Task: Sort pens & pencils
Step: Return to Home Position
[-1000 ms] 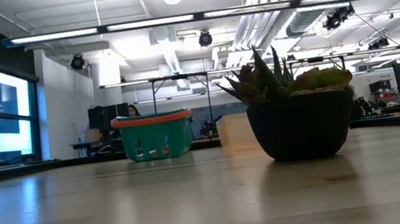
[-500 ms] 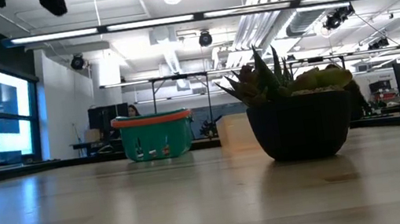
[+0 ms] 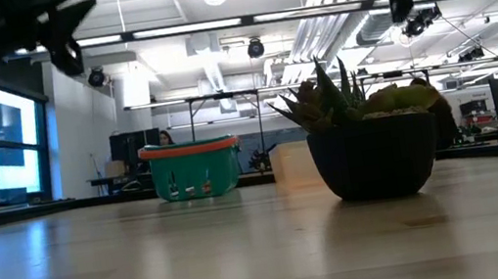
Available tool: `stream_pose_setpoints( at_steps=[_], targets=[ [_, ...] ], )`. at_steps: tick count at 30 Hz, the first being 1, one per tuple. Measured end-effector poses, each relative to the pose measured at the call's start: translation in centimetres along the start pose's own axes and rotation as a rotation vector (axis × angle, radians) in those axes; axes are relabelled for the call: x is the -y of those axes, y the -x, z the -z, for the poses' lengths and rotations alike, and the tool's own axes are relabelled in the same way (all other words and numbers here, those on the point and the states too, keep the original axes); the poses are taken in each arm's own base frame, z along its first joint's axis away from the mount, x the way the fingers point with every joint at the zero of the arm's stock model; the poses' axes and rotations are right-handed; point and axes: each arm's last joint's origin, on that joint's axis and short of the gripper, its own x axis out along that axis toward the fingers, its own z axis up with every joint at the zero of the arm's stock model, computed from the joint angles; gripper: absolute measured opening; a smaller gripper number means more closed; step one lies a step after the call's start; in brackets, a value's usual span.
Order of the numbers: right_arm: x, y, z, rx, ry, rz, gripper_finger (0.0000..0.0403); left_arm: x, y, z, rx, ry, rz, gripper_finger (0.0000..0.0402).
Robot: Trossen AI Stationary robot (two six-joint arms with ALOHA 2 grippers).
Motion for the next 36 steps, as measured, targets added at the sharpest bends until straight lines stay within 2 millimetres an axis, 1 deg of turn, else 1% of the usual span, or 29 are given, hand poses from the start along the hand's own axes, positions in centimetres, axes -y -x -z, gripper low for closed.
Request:
stream_pose_setpoints(
  at_steps=[4, 8, 11, 14, 20, 27, 29, 33, 36],
  targets=[
    [0.7, 0.7, 2.7, -0.018, -0.025, 0.059, 0.0103, -0.4, 0.4, 1.2, -0.025, 0.025, -0.034, 0.009],
    [0.8, 1.6, 3.9, 0.109, -0.012, 0.052, 0.0103, -0.5, 0.6, 1.6, -0.008, 0.037, -0.028, 0.009],
    [0.6, 1.9, 4.5, 0.146, -0.021, 0.028, 0.0103, -0.6, 0.7, 1.8, -0.011, 0.042, -0.03, 0.009],
    [0.1, 1.6, 4.8, 0.134, -0.014, 0.007, 0.0103, -0.6, 0.7, 1.8, -0.006, 0.046, -0.041, 0.009],
    [-0.7, 1.1, 5.3, 0.112, 0.021, 0.036, 0.0103, -0.6, 0.7, 1.8, 0.001, 0.046, -0.061, 0.009],
    [-0.9, 0.8, 5.8, 0.08, 0.03, 0.032, 0.0103, -0.6, 1.0, 2.2, -0.012, 0.032, -0.026, 0.009],
    [-0.9, 0.9, 5.9, 0.079, 0.039, 0.033, 0.0103, -0.7, 1.3, 2.7, -0.032, 0.033, -0.029, 0.009],
    [-0.6, 1.8, 6.9, 0.06, 0.024, 0.051, 0.0103, -0.6, 1.5, 2.8, -0.061, 0.023, -0.019, 0.009],
    [-0.5, 2.0, 6.7, 0.07, 0.029, 0.061, 0.0103, -0.5, 1.8, 2.8, -0.068, 0.013, -0.012, 0.009]
  ],
)
